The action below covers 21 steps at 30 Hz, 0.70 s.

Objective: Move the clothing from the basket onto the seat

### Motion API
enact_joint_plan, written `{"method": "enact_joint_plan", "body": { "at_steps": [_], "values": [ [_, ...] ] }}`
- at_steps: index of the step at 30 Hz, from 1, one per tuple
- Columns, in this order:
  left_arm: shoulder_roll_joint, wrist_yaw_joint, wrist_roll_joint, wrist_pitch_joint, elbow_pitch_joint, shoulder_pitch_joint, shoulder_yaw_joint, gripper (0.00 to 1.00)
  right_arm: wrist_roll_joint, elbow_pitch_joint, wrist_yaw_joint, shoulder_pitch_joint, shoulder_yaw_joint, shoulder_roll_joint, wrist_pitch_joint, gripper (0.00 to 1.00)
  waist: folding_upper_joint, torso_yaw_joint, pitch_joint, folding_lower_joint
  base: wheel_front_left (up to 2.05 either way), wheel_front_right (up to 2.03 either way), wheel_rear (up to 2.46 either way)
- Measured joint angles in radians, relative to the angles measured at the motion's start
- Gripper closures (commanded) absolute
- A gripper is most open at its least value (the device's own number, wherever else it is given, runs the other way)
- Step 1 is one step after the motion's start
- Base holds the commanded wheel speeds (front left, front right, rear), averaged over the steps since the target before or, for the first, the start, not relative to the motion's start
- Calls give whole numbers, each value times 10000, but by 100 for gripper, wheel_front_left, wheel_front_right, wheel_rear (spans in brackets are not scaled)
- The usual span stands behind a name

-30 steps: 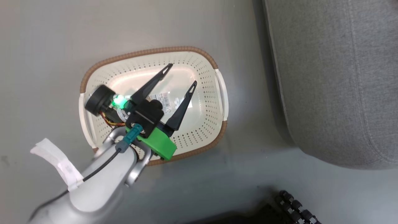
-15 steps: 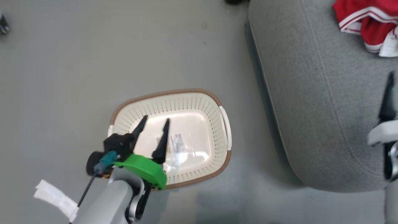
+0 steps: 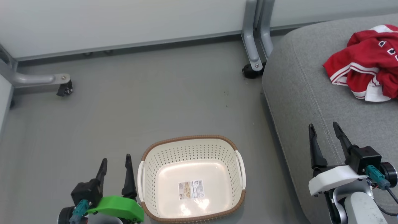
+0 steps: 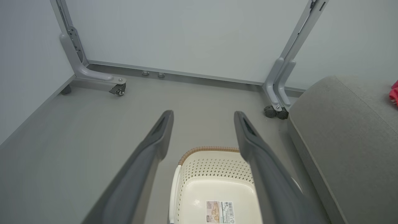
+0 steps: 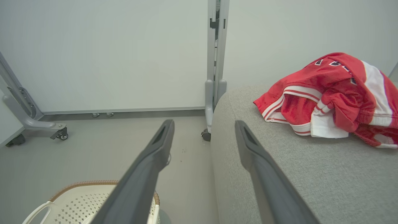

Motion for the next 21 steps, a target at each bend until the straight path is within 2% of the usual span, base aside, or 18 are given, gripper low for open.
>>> {"method": "enact_joint_plan", "body": {
  "at_steps": [3,9,14,21],
  "values": [
    [-207,-146,527,-15,-865,420,786,0,174,-251,0,119,265,132,0,0,0,191,-511,0,0,0,0],
    [-401,-721,1735,-17,-2293,1096,1511,0,293,-884,0,460,635,232,0,0,0,543,-1236,0,0,0,0],
    [-499,-1097,2299,-15,-2694,1685,1634,0,412,-1509,0,969,796,293,0,0,0,706,-1627,0,0,0,0],
    [-527,-1308,2671,-15,-2968,2205,1452,0,871,-2107,0,1710,943,347,0,0,0,702,-1907,0,0,0,0]
  ]
}}
